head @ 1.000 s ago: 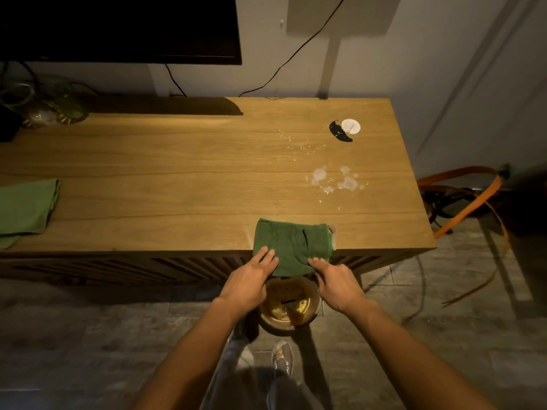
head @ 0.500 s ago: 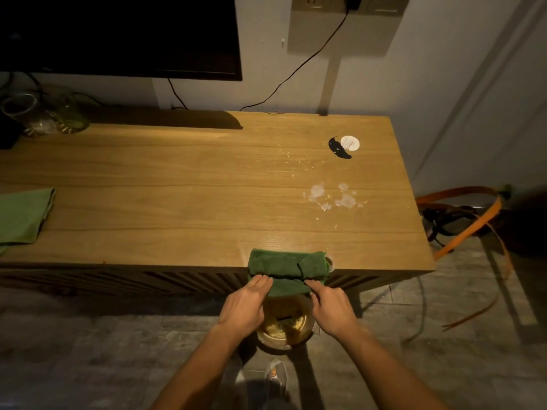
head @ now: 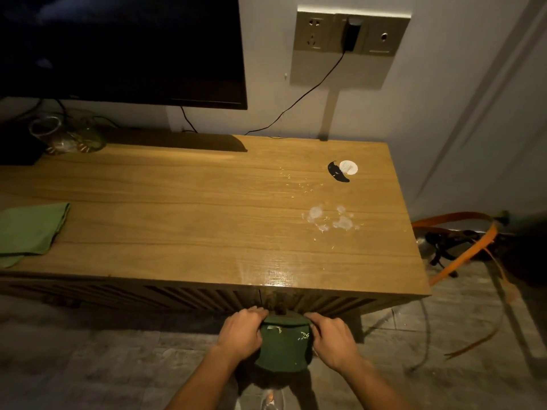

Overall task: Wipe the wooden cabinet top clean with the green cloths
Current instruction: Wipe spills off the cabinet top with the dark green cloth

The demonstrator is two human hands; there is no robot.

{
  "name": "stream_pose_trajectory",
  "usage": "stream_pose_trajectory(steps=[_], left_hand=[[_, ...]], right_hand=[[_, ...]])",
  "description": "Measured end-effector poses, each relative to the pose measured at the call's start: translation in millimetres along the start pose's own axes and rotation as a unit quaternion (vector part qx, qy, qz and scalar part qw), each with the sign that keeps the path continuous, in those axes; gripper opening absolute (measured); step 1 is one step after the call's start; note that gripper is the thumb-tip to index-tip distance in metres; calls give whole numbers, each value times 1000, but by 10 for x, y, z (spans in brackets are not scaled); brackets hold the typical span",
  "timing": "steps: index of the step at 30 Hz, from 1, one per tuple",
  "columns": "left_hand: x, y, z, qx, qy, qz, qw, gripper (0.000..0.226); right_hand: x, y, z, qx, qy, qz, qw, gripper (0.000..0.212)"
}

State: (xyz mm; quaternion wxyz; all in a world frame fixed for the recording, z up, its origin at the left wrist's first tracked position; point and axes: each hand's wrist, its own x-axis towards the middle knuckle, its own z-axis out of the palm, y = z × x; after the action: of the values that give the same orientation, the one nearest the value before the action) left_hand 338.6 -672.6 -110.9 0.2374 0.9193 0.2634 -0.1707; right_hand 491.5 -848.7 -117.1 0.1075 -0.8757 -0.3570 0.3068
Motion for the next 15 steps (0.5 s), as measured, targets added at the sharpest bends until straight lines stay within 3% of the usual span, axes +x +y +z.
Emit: stream_pose_trajectory(steps=[7,13,15], left_hand=[[-100,120,-238,1,-34,-20,999,39],[-124,215,-591,-33,-79,11,996,43],[-152,270,-683,-41,-79,21,996,38]], right_hand=[[-141,-134,-161,9,-43,3,999,30],[-175,-155,-401,46,-27,29,998,28],[-164,-163,-516,56,-56,43,996,27]])
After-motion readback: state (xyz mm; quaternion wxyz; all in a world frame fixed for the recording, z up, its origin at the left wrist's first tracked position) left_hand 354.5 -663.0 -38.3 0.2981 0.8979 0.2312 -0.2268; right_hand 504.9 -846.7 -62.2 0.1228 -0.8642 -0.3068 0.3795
